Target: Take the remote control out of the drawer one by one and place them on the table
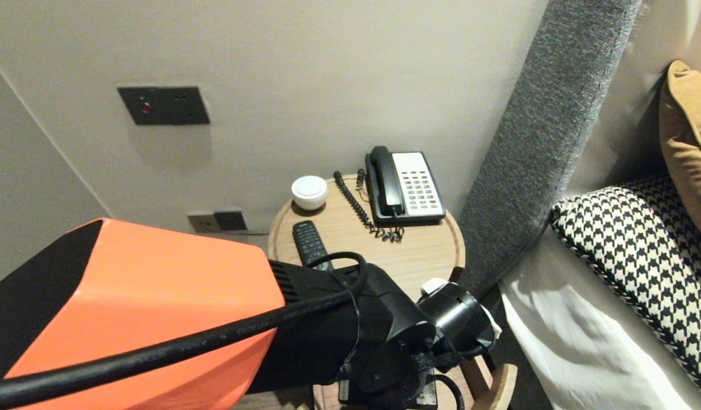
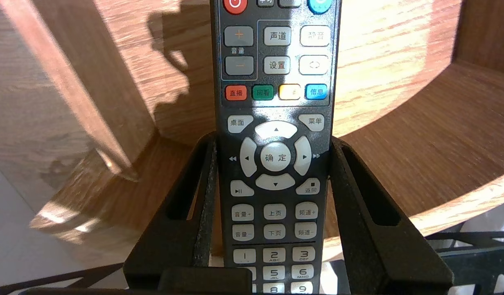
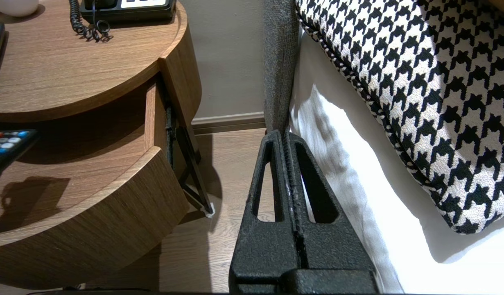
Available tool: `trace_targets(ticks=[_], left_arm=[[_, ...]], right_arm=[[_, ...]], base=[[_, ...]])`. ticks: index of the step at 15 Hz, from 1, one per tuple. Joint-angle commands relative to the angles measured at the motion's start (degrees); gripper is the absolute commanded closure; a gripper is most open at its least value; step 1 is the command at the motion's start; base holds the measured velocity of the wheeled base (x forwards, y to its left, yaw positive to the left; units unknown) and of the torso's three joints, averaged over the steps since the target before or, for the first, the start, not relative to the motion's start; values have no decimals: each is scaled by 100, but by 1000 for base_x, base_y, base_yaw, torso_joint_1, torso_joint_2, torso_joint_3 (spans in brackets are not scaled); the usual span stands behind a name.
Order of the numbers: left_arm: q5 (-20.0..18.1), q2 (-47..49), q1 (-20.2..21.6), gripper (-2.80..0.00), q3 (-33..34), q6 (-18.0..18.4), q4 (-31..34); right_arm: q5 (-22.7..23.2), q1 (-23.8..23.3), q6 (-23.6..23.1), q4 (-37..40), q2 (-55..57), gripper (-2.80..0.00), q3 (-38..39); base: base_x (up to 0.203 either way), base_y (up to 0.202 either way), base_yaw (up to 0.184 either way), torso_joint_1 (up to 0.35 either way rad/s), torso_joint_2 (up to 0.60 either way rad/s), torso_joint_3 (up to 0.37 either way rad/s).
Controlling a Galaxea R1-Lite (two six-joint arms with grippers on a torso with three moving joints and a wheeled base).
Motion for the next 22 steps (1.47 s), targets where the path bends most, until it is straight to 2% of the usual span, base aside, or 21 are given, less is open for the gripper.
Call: trace_targets(ticks=[1,5,13,16,20,22], left_arm=[[101,-139,-47,0,82,-59,-20],[490,-245,1,0,26,19,-27],[498,-267,361,0,-631,237,25],[497,-173,636,0,-1099,363,69],[488,22,1091,0,-1741,674,269],[488,130,1322,0,-1851,932,190]], right_arm=[[0,1,0,-5,8,0,229],[0,-8,0,-5,8,0,229],[0,1,8,-5,8,0,229],[0,-7,0,-5,8,0,229],[0,-2,0,-5,8,0,229],[0,1,0,-5,8,0,229]], base=[[0,0,0,0,0,0],[0,0,0,0,0,0],[0,0,0,0,0,0],[0,0,0,0,0,0],[0,0,0,0,0,0],[0,0,0,0,0,0]])
